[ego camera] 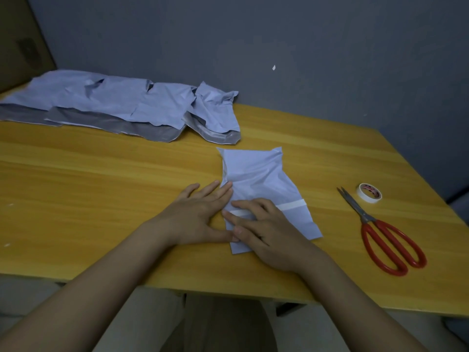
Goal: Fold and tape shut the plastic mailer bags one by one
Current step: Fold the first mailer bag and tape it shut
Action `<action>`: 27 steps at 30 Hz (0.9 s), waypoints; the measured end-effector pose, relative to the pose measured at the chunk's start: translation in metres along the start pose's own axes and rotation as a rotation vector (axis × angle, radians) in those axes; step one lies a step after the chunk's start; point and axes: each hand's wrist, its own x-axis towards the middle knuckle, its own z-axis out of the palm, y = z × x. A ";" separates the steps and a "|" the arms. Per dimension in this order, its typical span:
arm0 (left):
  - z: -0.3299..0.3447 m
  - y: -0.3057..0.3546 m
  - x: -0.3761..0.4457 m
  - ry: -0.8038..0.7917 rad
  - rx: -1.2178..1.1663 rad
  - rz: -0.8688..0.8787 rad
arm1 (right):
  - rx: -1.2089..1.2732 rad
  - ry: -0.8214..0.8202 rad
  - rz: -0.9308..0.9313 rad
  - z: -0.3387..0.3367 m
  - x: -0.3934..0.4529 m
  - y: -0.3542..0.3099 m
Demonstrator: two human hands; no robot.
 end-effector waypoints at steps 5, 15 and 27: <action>0.001 0.000 0.000 -0.013 -0.008 -0.001 | -0.022 0.002 -0.031 0.001 -0.003 -0.001; 0.000 0.000 0.001 -0.027 -0.008 -0.007 | -0.067 0.000 0.119 -0.001 -0.008 0.001; 0.001 0.001 0.000 -0.001 0.003 -0.009 | 0.109 0.040 0.049 0.001 -0.012 -0.015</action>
